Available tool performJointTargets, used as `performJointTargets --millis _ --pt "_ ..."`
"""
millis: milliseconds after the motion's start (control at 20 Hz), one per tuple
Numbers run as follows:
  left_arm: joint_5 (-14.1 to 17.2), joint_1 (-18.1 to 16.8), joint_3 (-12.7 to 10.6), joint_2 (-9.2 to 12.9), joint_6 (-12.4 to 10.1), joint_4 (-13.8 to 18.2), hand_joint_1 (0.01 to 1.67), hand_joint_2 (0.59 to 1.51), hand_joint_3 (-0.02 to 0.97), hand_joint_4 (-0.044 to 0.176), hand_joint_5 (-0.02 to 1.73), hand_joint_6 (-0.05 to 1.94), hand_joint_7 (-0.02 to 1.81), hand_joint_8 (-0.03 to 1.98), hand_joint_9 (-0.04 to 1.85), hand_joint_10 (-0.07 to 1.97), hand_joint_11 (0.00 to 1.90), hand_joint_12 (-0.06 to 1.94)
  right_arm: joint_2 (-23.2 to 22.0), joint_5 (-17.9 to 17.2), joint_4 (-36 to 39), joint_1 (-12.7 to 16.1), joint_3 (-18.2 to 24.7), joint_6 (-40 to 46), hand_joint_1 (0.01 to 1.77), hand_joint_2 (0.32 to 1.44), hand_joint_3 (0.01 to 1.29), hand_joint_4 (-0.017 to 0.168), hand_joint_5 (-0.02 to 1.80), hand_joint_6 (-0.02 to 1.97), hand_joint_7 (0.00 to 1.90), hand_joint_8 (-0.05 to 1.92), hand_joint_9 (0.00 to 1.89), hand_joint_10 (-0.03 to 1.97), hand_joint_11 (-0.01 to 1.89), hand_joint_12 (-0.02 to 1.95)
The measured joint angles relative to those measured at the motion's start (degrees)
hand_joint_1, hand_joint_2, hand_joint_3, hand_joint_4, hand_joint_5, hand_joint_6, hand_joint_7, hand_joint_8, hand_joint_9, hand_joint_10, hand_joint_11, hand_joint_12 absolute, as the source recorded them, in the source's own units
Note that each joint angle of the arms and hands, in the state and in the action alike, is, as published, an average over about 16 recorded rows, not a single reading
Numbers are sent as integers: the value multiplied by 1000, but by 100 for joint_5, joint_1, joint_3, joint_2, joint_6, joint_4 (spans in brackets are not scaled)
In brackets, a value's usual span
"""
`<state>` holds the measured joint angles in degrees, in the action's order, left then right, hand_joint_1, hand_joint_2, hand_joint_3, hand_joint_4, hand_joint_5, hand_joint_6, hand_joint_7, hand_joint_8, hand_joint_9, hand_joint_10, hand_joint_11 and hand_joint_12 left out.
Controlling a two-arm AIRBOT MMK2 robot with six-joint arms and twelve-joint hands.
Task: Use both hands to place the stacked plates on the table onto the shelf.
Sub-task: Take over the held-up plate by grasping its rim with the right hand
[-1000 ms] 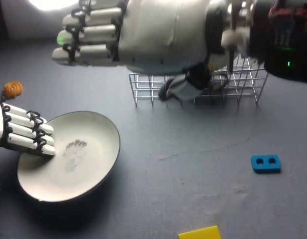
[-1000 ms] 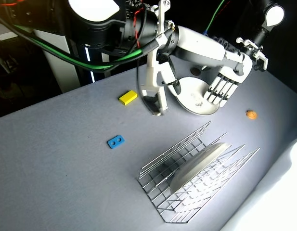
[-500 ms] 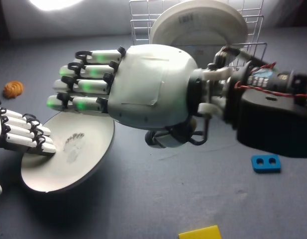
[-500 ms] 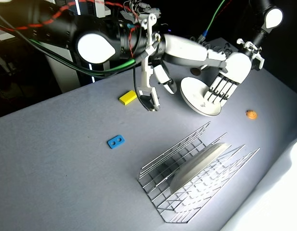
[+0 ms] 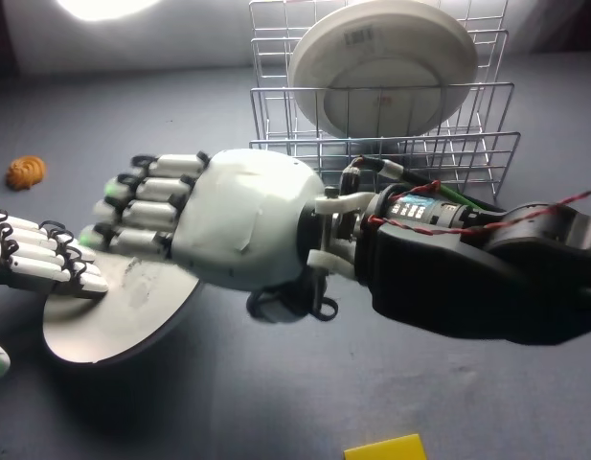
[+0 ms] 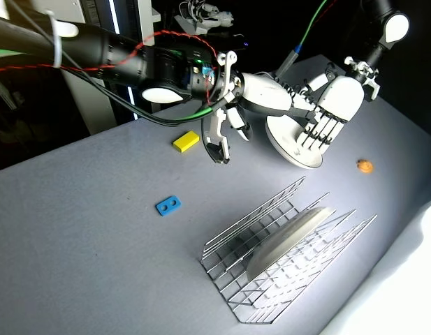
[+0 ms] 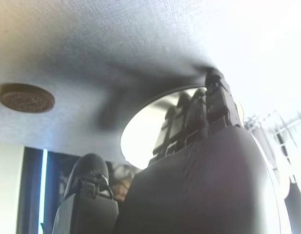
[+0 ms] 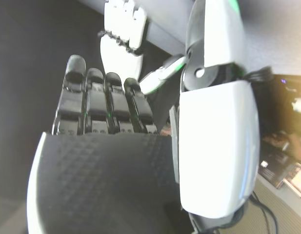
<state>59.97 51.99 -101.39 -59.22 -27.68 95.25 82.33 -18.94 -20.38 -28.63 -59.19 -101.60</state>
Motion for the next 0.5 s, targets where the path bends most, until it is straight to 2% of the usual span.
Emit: performJointTargets --millis 300,500 --pt "7 43 -2 -10 -87 -92 17 1204 14 0 17 -32 13 -5 -28 -58 24 -19 565 -56 -170 -154 -524 -81 1238 897 14 5 20 12 11 9 19 -6 11 480" --pt "14 45 -6 -17 -113 -104 17 1203 14 0 21 -32 16 -5 -28 -58 24 -20 865 -116 -192 -210 -824 -47 1208 927 14 5 35 12 35 9 52 3 11 616"
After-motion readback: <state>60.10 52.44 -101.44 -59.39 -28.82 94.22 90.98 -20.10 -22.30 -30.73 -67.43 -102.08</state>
